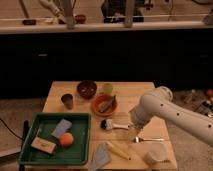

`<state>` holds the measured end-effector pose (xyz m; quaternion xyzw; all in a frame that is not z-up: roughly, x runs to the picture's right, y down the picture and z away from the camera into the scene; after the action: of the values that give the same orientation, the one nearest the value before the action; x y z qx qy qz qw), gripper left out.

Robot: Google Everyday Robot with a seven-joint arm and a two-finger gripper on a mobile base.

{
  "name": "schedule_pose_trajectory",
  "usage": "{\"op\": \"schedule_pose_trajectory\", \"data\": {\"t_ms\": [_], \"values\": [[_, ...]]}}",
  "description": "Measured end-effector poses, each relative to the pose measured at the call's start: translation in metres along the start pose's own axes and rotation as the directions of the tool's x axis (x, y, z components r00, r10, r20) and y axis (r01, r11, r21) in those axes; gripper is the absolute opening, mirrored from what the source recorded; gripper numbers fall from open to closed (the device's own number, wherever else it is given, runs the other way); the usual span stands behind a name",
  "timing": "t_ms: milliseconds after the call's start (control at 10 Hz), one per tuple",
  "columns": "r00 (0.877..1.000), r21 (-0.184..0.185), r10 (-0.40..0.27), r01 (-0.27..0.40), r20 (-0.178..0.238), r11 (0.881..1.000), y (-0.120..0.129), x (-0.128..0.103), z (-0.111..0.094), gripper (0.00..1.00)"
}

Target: Place brush in purple bowl

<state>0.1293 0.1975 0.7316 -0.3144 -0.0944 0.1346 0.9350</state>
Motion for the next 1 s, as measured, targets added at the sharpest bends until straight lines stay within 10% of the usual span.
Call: {"op": "schedule_pose_trajectory", "data": {"t_ms": [1000], "values": [[0.997, 0.01, 0.069, -0.07, 0.023, 0.998, -0.029, -0.016, 0.063, 0.8]]}}
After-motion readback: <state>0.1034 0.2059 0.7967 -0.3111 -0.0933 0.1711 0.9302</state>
